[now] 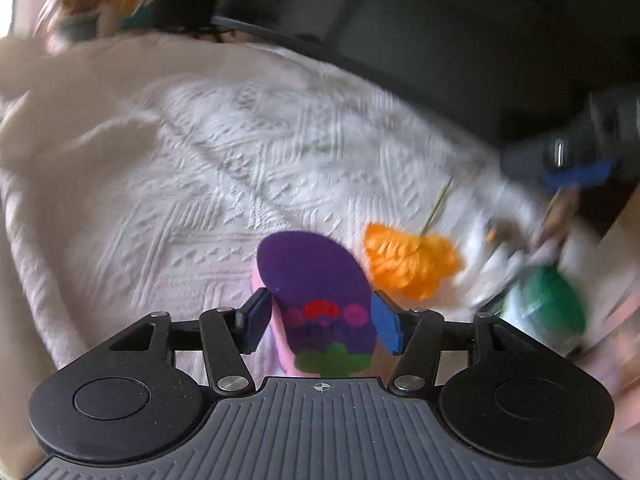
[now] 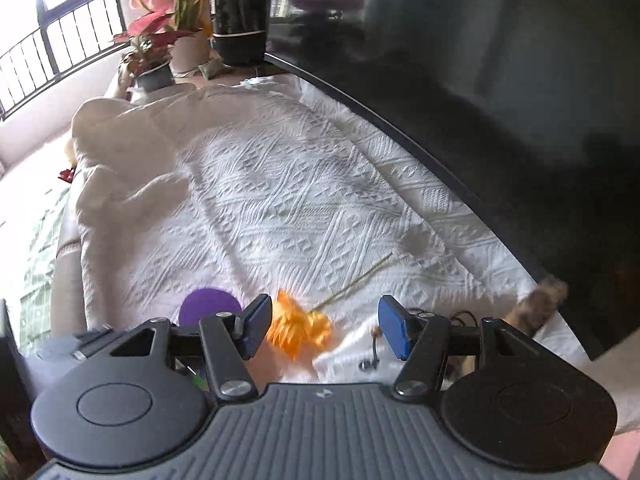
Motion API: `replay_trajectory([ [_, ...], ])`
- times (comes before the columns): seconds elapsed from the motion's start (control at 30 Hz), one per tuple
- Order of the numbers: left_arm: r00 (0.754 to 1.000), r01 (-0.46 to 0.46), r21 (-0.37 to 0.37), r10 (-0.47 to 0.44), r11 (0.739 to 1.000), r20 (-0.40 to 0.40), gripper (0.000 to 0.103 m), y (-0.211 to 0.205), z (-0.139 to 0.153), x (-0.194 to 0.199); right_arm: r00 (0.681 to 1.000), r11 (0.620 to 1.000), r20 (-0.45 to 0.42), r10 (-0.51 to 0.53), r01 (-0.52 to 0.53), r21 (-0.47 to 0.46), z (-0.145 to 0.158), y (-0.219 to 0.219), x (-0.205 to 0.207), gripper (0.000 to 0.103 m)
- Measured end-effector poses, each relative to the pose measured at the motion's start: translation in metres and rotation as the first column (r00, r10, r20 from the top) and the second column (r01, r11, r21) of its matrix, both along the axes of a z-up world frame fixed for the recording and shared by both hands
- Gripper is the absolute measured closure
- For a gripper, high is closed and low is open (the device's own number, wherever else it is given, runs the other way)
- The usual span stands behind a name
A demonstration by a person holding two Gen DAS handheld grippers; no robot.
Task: Organize soft objects
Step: 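Move the left tool to the purple sponge while the right tool reaches the orange flower pick, then grasp the purple sponge with the left tool while the right tool grasps the orange flower pick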
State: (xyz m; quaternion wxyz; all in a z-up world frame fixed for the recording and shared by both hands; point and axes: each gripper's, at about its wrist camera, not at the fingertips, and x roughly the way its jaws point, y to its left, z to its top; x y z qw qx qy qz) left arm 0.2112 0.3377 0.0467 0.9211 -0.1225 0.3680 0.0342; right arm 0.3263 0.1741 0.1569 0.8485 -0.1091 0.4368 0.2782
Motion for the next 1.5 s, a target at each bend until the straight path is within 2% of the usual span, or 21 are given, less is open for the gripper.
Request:
replay_trajectory([
  [0.07, 1.0, 0.022, 0.065, -0.022, 0.998, -0.009, 0.026, -0.01, -0.003, 0.007, 1.0, 1.0, -0.027, -0.01, 0.009, -0.023, -0.005, 0.001, 0.011, 0.044],
  [0.23, 0.997, 0.05, 0.151, -0.042, 0.987, -0.059, 0.024, -0.016, -0.019, 0.016, 0.998, 0.997, -0.061, -0.007, 0.002, -0.081, -0.029, 0.02, 0.019, 0.044],
  [0.4, 0.999, 0.034, 0.03, -0.036, 0.999, 0.036, 0.03, 0.009, -0.009, -0.009, 0.997, 0.985, -0.077, 0.009, -0.022, -0.17, -0.062, 0.056, 0.016, 0.044],
  [0.5, 0.998, 0.011, 0.018, -0.012, 1.0, 0.064, 0.03, 0.022, 0.002, -0.022, 0.998, 0.971, -0.054, 0.009, -0.021, -0.237, -0.082, 0.077, 0.011, 0.045],
  [0.53, 0.997, 0.008, 0.016, -0.009, 1.0, 0.073, 0.03, 0.026, 0.005, -0.026, 0.999, 0.966, -0.037, 0.015, -0.024, -0.257, -0.088, 0.082, 0.008, 0.049],
  [0.57, 0.997, 0.009, 0.015, -0.01, 1.0, 0.073, 0.03, 0.03, 0.008, -0.027, 1.0, 0.958, 0.017, 0.026, -0.021, -0.287, -0.09, 0.087, 0.003, 0.054],
  [0.6, 0.998, 0.012, 0.015, -0.013, 1.0, 0.069, 0.03, 0.032, 0.011, -0.027, 0.996, 0.947, 0.069, 0.064, -0.039, -0.32, -0.09, 0.092, -0.005, 0.077],
  [0.63, 0.998, 0.023, 0.014, -0.024, 1.0, 0.065, 0.03, 0.034, 0.014, -0.027, 0.991, 0.94, 0.088, 0.102, -0.067, -0.334, -0.088, 0.094, -0.01, 0.093],
  [0.7, 0.996, 0.049, 0.018, -0.05, 0.999, 0.069, 0.03, 0.036, 0.022, -0.026, 0.987, 0.956, 0.098, 0.126, -0.094, -0.278, -0.07, 0.087, -0.019, 0.094],
  [0.8, 0.99, 0.089, 0.034, -0.092, 0.995, 0.106, 0.03, 0.032, 0.043, -0.02, 0.979, 0.979, 0.148, 0.141, -0.115, -0.171, -0.026, 0.06, -0.034, 0.094],
  [0.9, 0.976, 0.146, 0.037, -0.15, 0.989, 0.156, 0.03, 0.02, 0.072, -0.008, 0.967, 0.991, 0.219, 0.128, -0.118, -0.058, 0.024, 0.015, -0.05, 0.094],
  [1.0, 0.953, 0.223, 0.043, -0.227, 0.974, 0.2, 0.03, -0.004, 0.1, 0.005, 0.955, 0.995, 0.281, 0.09, -0.096, 0.01, 0.063, -0.036, -0.068, 0.094],
  [1.13, 0.915, 0.339, 0.053, -0.343, 0.939, 0.213, 0.03, -0.05, 0.125, 0.019, 0.955, 0.998, 0.296, 0.025, -0.039, 0.041, 0.092, -0.102, -0.089, 0.094],
  [1.23, 0.88, 0.426, 0.066, -0.431, 0.902, 0.198, 0.03, -0.096, 0.134, 0.027, 0.952, 0.999, 0.306, -0.018, 0.005, 0.043, 0.1, -0.147, -0.106, 0.094],
  [1.37, 0.805, 0.568, 0.05, -0.567, 0.822, 0.177, 0.03, -0.169, 0.14, 0.029, 0.937, 0.997, 0.341, -0.074, 0.075, 0.01, 0.1, -0.207, -0.134, 0.094],
  [1.5, 0.728, 0.681, -0.051, -0.667, 0.731, 0.159, 0.03, -0.232, 0.139, 0.029, 0.917, 0.984, 0.362, -0.17, 0.178, 0.011, 0.096, -0.263, -0.161, 0.094],
])
